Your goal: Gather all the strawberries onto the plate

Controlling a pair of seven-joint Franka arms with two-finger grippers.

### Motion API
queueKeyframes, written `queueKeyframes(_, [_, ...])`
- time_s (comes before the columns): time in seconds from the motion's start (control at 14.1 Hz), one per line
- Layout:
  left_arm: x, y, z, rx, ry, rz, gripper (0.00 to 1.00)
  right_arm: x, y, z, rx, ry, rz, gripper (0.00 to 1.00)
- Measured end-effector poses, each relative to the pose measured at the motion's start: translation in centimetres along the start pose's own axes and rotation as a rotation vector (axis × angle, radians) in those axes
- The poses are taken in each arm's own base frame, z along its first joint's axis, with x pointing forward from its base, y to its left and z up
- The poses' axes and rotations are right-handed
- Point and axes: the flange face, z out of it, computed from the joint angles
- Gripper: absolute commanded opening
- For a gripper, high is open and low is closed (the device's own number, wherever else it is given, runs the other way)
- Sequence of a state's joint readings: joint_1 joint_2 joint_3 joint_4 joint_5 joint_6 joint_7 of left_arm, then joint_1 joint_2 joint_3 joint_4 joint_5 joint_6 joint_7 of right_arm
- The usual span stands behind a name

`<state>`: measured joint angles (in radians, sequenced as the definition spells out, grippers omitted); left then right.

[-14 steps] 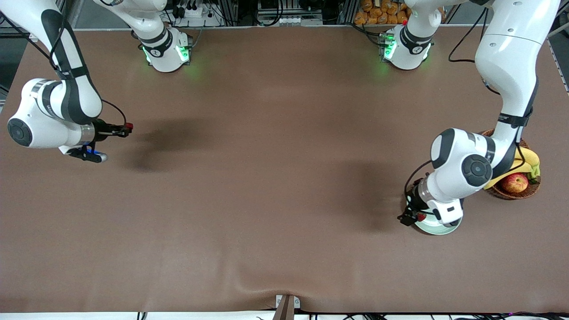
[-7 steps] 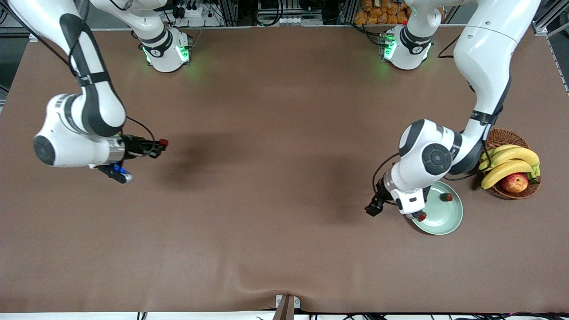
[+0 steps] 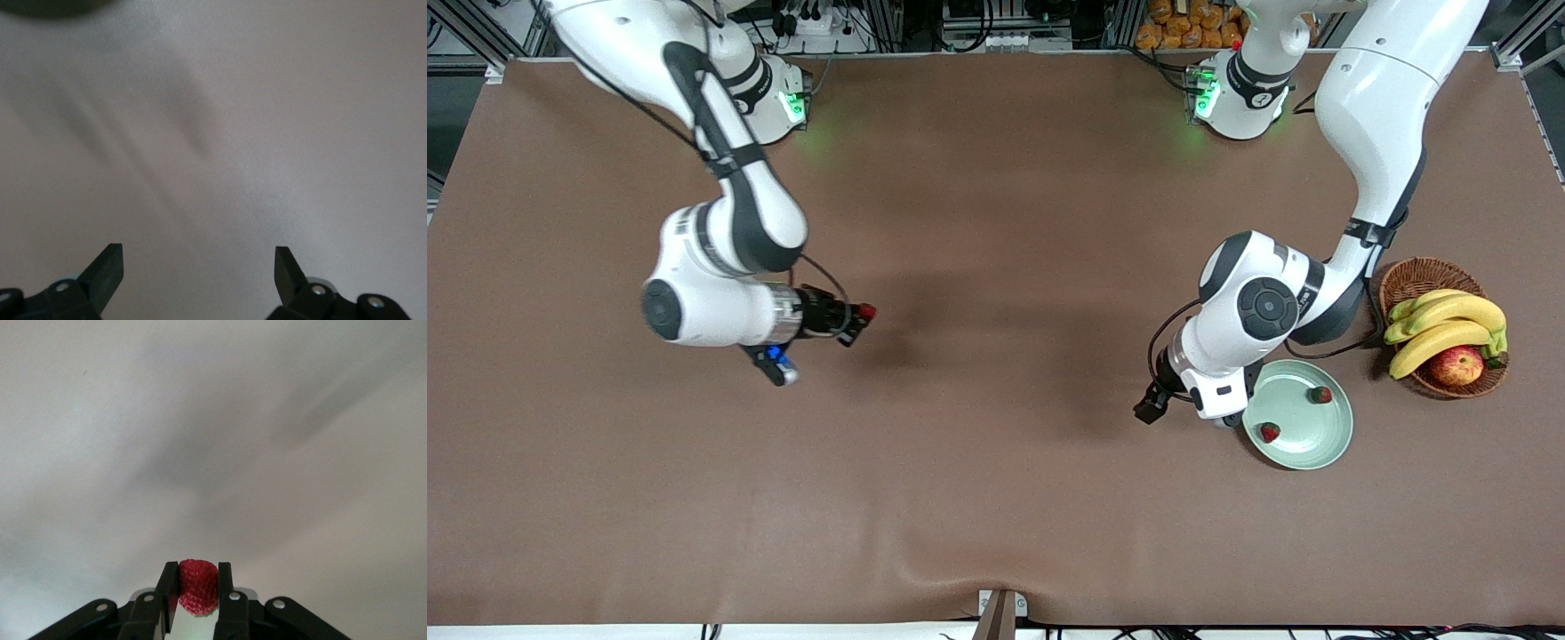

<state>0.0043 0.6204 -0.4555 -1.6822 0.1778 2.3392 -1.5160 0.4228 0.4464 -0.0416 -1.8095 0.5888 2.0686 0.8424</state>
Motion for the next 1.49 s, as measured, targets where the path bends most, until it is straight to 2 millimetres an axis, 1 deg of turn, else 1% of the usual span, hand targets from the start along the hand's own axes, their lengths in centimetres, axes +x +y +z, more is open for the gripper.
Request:
queueKeyframes(0.14, [-0.5,0.1,0.1,0.001,-0.001,0.004,1.0,-3.3,-2.9,3.2,0.024,0.024,0.053,0.0])
queueKeyframes(0.28, [-1.0,0.1,0.1,0.002,-0.002,0.0,1.0,-6.2,-5.1,6.8,0.046,0.063,0.095,0.0])
queueKeyframes(0.5, [-1.7,0.2,0.2,0.002,-0.003,0.004,1.0,-9.8,-7.0,11.6,0.077,0.095,0.151,0.0])
queueKeyframes(0.78, [-2.7,0.3,0.3,0.004,-0.004,0.009,1.0,-13.7,-9.2,16.8,0.116,0.121,0.202,0.0])
queueKeyframes(0.85, [-3.0,0.4,0.3,0.004,-0.005,0.005,1.0,-14.5,-9.4,18.1,0.126,0.129,0.203,0.08])
queueKeyframes(0.92, [-3.2,0.4,0.3,0.004,-0.005,0.001,1.0,-15.2,-9.4,19.3,0.127,0.135,0.2,0.45])
queueKeyframes(0.99, [-3.5,0.4,0.4,0.005,-0.005,0.0,1.0,-15.6,-9.3,20.2,0.124,0.138,0.196,0.93])
queueKeyframes(1.07, [-3.8,0.4,0.5,0.007,-0.006,0.003,1.0,-15.8,-9.3,20.6,0.121,0.138,0.195,1.0])
queueKeyframes(1.28, [-5.7,0.1,1.2,0.022,-0.01,0.029,1.0,-15.6,-9.7,20.2,0.13,0.143,0.196,1.0])
queueKeyframes(1.49, [-8.2,-0.4,2.1,0.043,-0.016,0.063,1.0,-15.0,-10.3,18.8,0.137,0.145,0.201,1.0])
